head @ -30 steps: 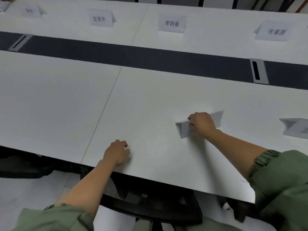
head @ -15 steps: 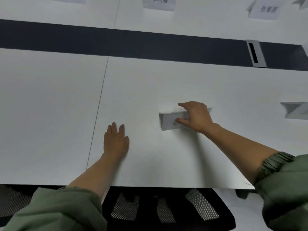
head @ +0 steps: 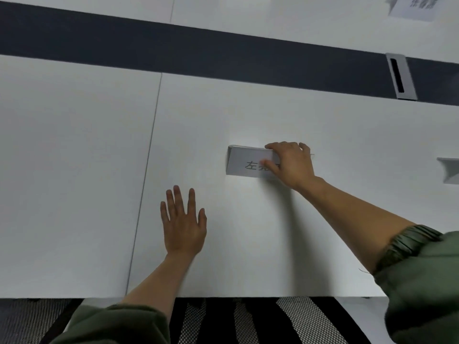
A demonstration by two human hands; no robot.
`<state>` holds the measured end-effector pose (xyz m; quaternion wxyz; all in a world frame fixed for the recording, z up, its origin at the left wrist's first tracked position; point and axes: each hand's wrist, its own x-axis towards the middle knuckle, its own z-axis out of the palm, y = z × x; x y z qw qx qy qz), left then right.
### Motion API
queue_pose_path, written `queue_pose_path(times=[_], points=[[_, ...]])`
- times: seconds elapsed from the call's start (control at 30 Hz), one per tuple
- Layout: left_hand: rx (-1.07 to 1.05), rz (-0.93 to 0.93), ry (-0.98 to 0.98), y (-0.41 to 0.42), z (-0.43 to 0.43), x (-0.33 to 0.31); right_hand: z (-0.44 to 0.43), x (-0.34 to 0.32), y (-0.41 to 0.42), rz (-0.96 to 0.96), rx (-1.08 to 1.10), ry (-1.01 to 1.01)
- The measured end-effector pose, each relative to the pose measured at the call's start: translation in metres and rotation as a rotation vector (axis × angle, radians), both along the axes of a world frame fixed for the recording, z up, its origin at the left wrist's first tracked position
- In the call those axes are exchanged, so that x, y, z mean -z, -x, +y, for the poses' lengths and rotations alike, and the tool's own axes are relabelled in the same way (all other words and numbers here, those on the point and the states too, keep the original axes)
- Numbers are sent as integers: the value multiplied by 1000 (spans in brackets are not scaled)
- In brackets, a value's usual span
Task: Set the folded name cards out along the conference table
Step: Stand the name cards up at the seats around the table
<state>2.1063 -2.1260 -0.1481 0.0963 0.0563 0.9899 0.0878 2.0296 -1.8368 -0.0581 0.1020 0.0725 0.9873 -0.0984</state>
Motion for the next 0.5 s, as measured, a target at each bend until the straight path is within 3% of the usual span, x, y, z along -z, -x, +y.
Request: queue_pose_path(times=[0.5], points=[[11, -19, 7, 4, -3, 4, -7, -1, 29, -19, -63, -23]])
